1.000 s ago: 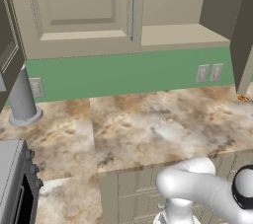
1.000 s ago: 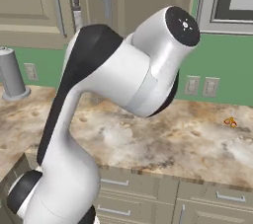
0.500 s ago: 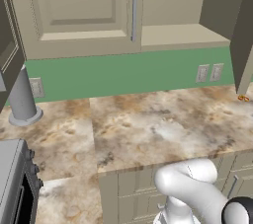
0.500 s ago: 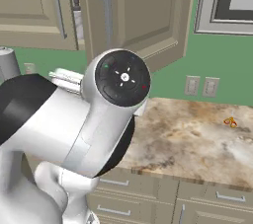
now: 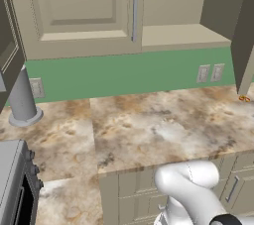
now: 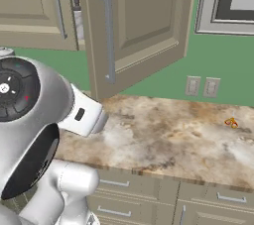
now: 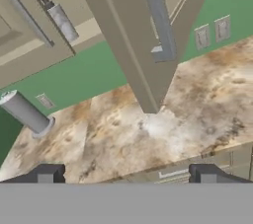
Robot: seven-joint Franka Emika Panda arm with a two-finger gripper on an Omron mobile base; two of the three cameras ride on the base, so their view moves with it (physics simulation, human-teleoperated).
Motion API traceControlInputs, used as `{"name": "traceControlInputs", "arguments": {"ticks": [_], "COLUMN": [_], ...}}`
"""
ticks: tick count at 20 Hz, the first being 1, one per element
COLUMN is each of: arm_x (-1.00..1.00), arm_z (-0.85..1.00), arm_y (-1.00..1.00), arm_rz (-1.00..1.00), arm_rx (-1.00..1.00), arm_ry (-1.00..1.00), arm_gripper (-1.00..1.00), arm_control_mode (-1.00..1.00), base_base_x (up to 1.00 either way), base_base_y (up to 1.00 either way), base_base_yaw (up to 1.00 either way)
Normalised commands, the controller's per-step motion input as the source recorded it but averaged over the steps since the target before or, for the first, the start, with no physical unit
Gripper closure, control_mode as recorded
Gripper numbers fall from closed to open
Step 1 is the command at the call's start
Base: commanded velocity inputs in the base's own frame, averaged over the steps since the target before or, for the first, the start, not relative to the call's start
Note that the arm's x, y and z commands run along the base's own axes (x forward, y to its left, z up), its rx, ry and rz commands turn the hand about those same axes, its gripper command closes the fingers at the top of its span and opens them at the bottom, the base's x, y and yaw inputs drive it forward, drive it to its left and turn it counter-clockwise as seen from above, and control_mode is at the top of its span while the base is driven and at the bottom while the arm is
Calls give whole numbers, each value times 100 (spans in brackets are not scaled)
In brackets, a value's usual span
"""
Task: Open the cabinet. Pick the soap dispenser and place it next to the sink. Then close the cabinet.
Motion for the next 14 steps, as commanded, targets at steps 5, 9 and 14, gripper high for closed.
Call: {"name": "traceControlInputs", "arguments": {"ticks": [5, 9, 14], "arm_x": [2, 19, 36], "arm_z": [0, 7, 5], "arm_y": [57, 38, 14], "arm_rz": [-23, -21, -15], "arm_rx": [2, 2, 8], "arm_ry": [18, 15, 7], "arm_gripper": [-100, -100, -100], "arm_control_mode": [-100, -100, -100], "base_base_x": [0, 0, 0], "base_base_y": [0, 0, 0], "base_base_yaw": [0, 0, 0]}}
